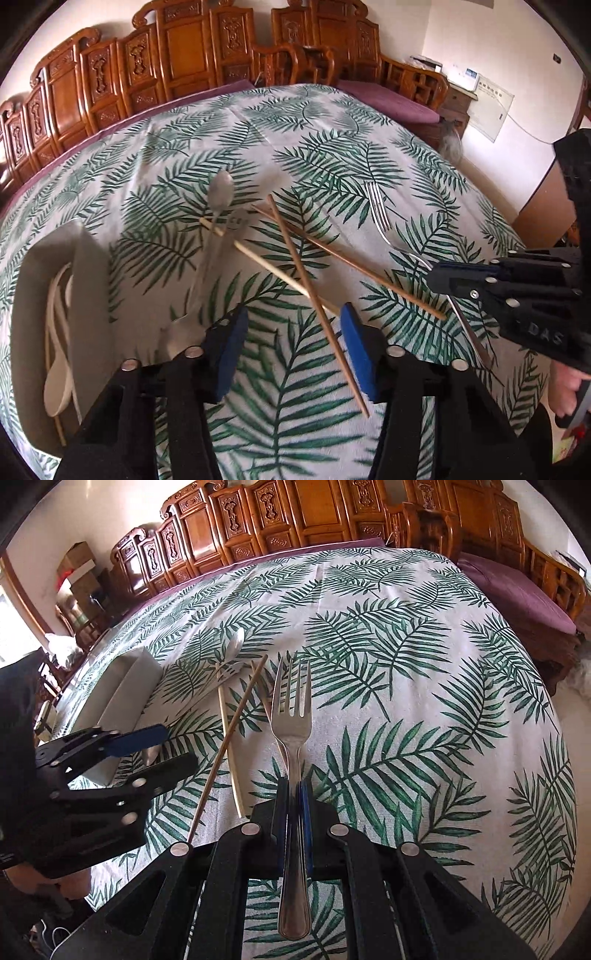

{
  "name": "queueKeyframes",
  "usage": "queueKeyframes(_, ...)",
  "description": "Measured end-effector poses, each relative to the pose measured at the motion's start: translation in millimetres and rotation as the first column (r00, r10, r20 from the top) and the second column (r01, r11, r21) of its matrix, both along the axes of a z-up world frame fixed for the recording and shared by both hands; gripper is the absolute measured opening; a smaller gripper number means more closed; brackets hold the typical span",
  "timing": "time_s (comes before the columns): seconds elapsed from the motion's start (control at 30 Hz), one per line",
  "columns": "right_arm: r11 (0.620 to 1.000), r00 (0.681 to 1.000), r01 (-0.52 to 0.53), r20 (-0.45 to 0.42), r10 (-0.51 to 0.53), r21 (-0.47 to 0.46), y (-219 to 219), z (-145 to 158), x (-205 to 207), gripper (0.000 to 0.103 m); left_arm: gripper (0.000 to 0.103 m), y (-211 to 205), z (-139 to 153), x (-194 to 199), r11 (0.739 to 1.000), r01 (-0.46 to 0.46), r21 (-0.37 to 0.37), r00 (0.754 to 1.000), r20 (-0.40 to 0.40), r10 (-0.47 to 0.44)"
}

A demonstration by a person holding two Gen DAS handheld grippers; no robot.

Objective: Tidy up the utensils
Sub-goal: 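Grasp a wooden chopstick with the left tool while the right tool holds the metal fork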

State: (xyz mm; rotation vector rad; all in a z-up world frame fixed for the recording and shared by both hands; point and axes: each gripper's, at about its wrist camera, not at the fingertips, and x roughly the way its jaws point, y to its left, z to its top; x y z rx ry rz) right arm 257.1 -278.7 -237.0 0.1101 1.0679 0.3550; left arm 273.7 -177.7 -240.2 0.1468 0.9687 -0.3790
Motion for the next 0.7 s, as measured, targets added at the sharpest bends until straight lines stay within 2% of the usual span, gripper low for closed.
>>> queueKeyframes(0.03,1.0,1.0,0.001,-0.001,-0.001,0.002,-0.5,-0.5,0.6,0.008,0.038,-1.3,-2.5,2.1,1.0,-0.003,0.002,1.0,-0.01,0.003)
queueKeyframes(0.13,1.0,1.0,-0.005,-0.002,0.005,-0.003,-0.3,-2.4,1.0,0.009,0.031,-2.5,-8.8,9.6,1.0,-0.018,-0.011,0.999,-0.045,0.018)
queueKeyframes(0.37,1.0,1.0,-0.005,0.0,0.005,-0.005,-3.0,-1.9,0.7,0.009,0.027,-5.9,-15.0,15.1,0.999,-0.031,-0.037,0.996,-0.084,0.028)
queueKeyframes(0.47,1.0,1.0,-0.004,-0.001,0.004,-0.007,-4.1,-2.4,0.4,0.009,0.027,-9.3,-16.6,15.1,0.999,-0.027,-0.03,0.996,-0.085,0.024)
queueKeyframes(0.7,1.0,1.0,-0.006,-0.003,0.006,-0.016,-4.6,-3.1,-1.2,0.009,0.017,-12.4,-24.1,19.0,1.0,-0.029,0.004,0.995,-0.1,0.029)
